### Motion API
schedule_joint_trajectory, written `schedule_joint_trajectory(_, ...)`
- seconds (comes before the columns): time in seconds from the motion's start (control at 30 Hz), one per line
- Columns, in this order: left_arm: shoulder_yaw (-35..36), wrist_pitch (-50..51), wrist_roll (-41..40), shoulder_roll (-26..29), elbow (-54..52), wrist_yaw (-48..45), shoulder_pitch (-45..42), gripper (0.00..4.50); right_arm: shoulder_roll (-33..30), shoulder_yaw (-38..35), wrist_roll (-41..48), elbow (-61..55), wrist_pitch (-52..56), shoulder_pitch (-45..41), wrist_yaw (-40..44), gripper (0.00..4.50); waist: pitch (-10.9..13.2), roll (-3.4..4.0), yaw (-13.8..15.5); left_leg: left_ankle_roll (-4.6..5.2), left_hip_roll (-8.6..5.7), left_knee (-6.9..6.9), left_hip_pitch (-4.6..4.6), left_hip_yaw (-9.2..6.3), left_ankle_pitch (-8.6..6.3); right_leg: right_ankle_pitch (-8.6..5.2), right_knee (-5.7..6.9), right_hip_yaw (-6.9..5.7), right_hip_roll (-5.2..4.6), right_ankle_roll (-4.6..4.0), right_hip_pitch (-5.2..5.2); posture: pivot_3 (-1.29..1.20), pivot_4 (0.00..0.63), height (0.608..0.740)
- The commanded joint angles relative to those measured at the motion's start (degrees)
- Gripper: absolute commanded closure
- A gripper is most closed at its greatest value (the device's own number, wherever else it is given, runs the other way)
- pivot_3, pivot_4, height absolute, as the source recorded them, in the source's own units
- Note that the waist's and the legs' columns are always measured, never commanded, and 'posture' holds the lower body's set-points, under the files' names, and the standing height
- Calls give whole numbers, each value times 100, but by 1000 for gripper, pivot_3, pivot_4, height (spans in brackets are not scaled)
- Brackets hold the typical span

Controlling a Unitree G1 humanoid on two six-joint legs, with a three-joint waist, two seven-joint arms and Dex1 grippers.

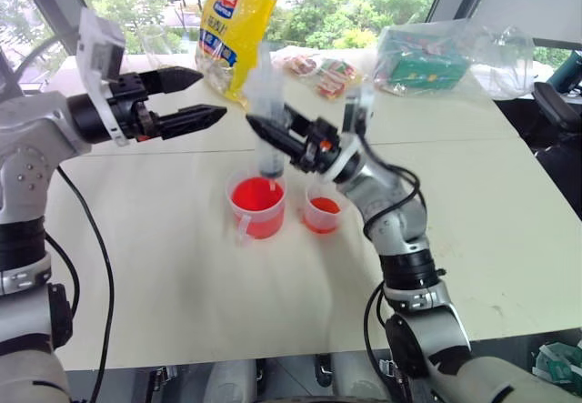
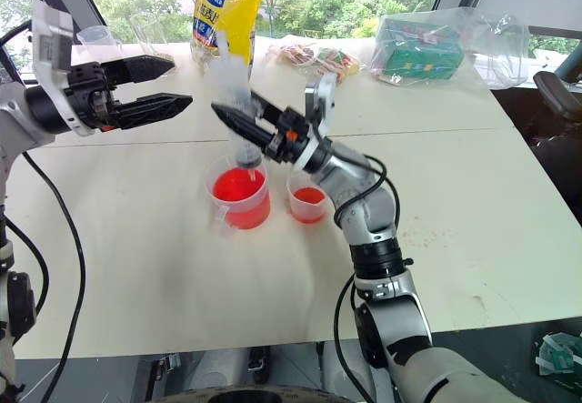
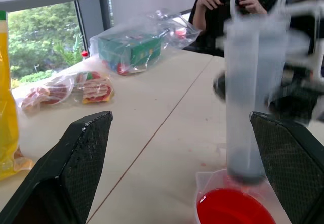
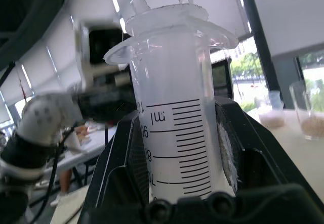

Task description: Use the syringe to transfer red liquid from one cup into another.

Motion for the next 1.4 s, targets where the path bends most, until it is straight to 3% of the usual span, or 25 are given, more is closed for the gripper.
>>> schedule_joint_trajectory(0.03,123,24,-50,95,-163,-16,-226,0,64,205,-196,6,-452,131,171,3034,0,0,2,0,0,0,0,0,0,0,0,0,0,0,0,0,150,740)
schedule_joint_trajectory(0.97,-672,-270,478,-710,31,-354,-408,0,42,679,-683,149,-938,459,305,3034,-1,-2,6,-7,1,1,5,-2,4,0,3,0,2,0,4,0,150,740)
schedule_joint_trajectory(1.07,-673,-251,453,-806,84,-428,-424,915,47,666,-716,197,-946,422,312,3034,-2,-3,5,-8,0,1,7,-2,4,0,3,0,2,0,6,0,150,740)
schedule_joint_trajectory(1.3,-655,-215,480,-927,73,-460,-452,4393,68,634,-741,260,-899,395,317,3034,-2,-3,-7,-11,1,1,11,-4,7,0,6,1,3,0,8,0,150,740)
schedule_joint_trajectory(1.4,-662,-269,539,-954,87,-435,-518,4455,77,619,-710,323,-803,390,318,3034,-2,-4,-7,-13,1,1,12,-5,7,0,6,1,3,-1,9,0,150,740)
